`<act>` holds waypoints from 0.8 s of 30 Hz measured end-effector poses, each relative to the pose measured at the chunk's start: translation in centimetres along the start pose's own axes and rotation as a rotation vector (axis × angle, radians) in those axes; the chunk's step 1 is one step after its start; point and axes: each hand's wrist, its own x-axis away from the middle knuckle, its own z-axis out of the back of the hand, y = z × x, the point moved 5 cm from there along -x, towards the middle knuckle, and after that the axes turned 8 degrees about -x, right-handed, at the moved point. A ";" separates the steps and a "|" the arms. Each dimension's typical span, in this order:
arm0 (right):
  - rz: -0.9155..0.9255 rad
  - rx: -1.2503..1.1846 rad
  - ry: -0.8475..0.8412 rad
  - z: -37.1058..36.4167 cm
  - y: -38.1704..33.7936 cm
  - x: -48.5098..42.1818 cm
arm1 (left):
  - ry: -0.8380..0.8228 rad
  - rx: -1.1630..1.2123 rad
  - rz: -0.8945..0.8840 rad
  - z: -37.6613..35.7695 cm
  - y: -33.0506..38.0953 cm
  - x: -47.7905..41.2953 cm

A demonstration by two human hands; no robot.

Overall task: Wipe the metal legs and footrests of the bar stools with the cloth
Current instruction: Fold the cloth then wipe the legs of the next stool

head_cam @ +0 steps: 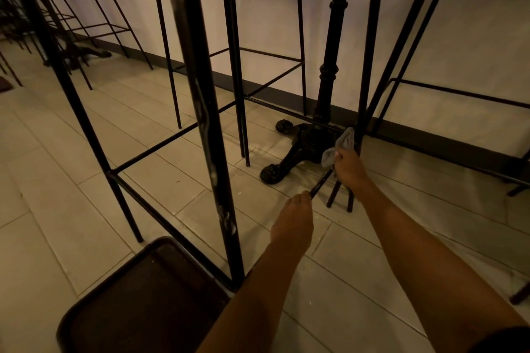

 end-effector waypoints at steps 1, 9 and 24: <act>0.027 -0.007 0.027 0.0 0.1 0.5 | 0.002 0.002 0.002 0.0 0.0 0.0; 0.084 -0.068 -0.046 0.0 0.2 2.4 | 0.027 0.008 0.000 0.1 0.0 0.1; 0.095 -0.012 -0.163 0.3 -0.1 3.4 | 0.044 0.001 -0.018 0.0 0.0 0.1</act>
